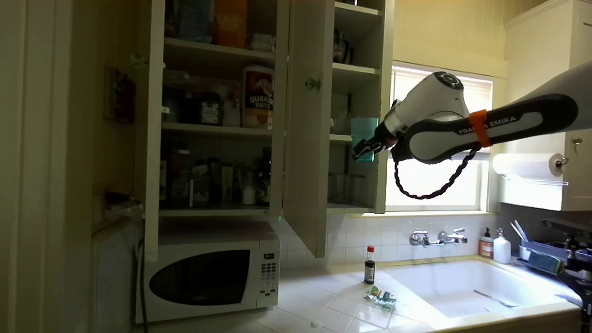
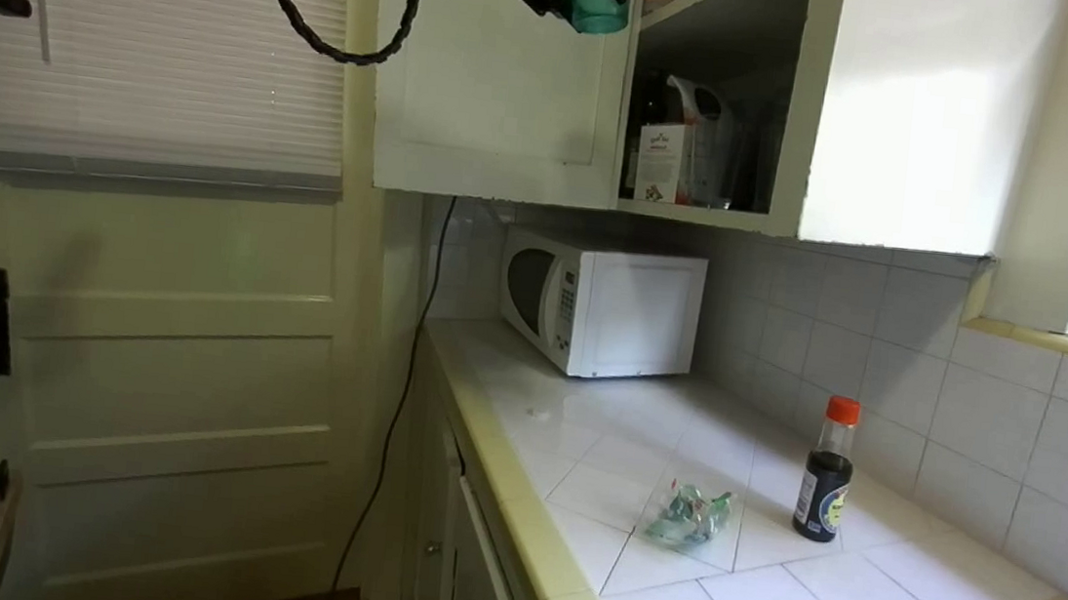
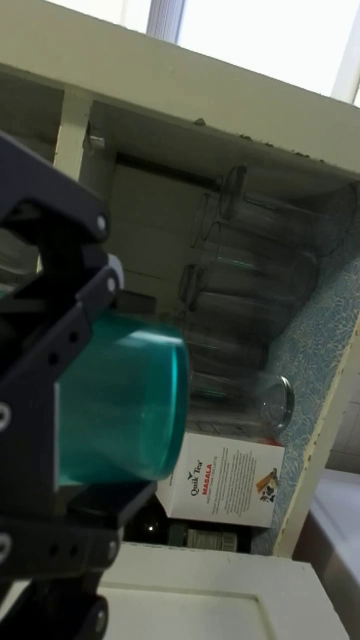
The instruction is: Put the cup inside the cupboard
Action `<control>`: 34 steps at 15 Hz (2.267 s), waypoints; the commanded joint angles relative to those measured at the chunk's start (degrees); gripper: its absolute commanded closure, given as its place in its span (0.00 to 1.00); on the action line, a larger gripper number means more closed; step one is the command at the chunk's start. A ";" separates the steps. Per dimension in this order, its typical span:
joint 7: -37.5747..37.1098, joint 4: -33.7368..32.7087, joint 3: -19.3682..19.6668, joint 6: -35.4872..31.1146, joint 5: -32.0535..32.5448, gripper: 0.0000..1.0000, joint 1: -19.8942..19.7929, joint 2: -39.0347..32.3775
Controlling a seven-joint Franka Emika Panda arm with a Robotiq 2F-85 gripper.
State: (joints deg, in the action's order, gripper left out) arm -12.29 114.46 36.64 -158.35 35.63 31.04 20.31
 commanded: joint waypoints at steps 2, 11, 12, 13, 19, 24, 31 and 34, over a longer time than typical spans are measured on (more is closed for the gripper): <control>-1.59 -3.13 -2.10 1.09 2.53 0.46 -5.01 -1.03; 39.94 -23.80 11.90 7.34 -30.22 0.46 2.94 -8.29; 44.47 -25.91 14.73 8.99 -35.31 0.46 5.75 -9.34; 47.97 -28.20 17.07 11.75 -39.79 0.46 8.10 -10.39; 52.38 -31.54 23.05 14.84 -51.26 0.21 11.96 -13.05; 42.79 -34.60 25.97 12.80 -53.10 0.46 10.16 -20.97; 33.61 -41.85 26.86 16.07 -56.90 0.46 6.28 -32.44; 30.67 -46.19 25.63 17.57 -59.64 0.46 2.59 -36.68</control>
State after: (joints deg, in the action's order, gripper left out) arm 21.31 74.22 62.70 -144.04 -20.00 38.00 -11.14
